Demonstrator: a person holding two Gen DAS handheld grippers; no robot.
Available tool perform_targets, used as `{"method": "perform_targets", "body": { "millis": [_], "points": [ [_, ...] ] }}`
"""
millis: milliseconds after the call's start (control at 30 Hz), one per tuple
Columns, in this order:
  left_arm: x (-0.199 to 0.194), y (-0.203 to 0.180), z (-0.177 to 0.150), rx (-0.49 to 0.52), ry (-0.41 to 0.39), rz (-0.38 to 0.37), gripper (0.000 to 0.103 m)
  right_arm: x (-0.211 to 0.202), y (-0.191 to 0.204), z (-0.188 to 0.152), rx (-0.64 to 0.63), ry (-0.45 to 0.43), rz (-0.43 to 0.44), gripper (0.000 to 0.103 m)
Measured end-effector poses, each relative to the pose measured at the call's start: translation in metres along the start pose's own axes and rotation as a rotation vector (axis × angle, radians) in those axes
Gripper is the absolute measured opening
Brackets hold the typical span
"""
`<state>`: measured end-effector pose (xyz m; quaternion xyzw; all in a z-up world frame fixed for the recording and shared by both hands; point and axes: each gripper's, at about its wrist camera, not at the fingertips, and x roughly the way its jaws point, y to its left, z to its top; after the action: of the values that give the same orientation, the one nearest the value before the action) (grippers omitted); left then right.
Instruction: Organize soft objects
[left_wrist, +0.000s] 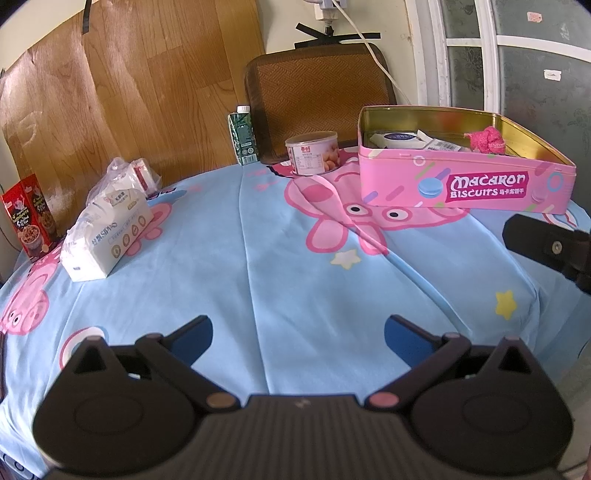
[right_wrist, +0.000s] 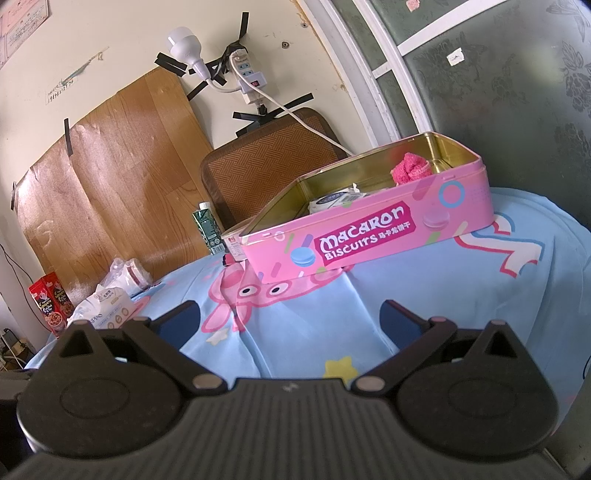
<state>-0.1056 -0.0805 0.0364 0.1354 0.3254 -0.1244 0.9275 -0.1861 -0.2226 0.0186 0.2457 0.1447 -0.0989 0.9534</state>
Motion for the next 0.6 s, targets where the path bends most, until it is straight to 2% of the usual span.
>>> {"method": "perform_targets", "body": {
  "millis": [600],
  "points": [
    [-0.0011, -0.0082, 0.0010, 0.005, -0.003, 0.013, 0.103, -0.0006, 0.0008, -0.0016, 0.000, -0.003, -0.005, 0.103]
  ]
}}
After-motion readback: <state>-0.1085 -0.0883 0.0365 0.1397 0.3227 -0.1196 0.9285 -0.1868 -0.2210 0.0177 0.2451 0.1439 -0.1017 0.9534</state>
